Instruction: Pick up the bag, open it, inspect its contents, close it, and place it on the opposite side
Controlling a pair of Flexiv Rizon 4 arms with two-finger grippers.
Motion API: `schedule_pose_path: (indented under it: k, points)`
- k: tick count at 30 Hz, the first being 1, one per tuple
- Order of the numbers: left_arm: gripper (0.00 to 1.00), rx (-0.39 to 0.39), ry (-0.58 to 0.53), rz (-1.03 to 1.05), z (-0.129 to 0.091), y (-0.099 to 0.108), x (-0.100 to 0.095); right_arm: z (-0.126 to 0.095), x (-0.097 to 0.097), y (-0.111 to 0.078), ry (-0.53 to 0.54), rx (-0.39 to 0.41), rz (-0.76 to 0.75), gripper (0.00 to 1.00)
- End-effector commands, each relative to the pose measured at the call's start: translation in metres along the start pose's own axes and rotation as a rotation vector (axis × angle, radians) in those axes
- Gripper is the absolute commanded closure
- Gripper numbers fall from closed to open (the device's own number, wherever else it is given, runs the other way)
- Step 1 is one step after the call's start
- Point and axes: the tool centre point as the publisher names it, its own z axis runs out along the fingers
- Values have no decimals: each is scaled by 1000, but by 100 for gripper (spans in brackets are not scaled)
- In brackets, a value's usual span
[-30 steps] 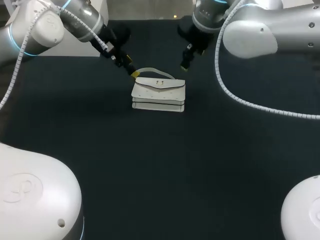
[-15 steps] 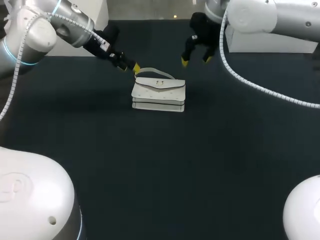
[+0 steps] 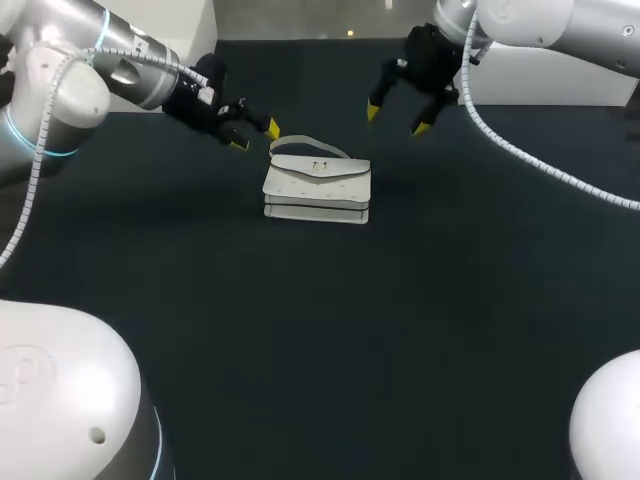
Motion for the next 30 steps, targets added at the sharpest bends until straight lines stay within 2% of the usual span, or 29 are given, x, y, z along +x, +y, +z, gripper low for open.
schedule_pose_path:
  k: [1, 5, 10, 18, 26, 28, 30]
  points:
    - [0, -20, 52, -68, 9, 0, -8, 5, 3, 5, 49, 22, 52, 0]
    - [0, -50, 161, -198, 12, -5, -19, 10, 3, 7, 143, 29, 157, 0]
    - [0, -99, 240, -315, 16, -6, -27, 20, 0, 5, 232, 38, 236, 0]
    - [0, -139, 239, -326, 30, 0, -31, 42, 0, -4, 269, 66, 285, 0]
    - [0, -155, 276, -336, 38, 6, -39, 68, -7, -16, 367, 77, 298, 0]
    - [0, -160, 286, -344, 40, 8, -42, 74, -8, -19, 386, 57, 284, 14]
    - [0, -163, 306, -357, 42, 9, -44, 77, -10, -22, 432, 31, 261, 11]
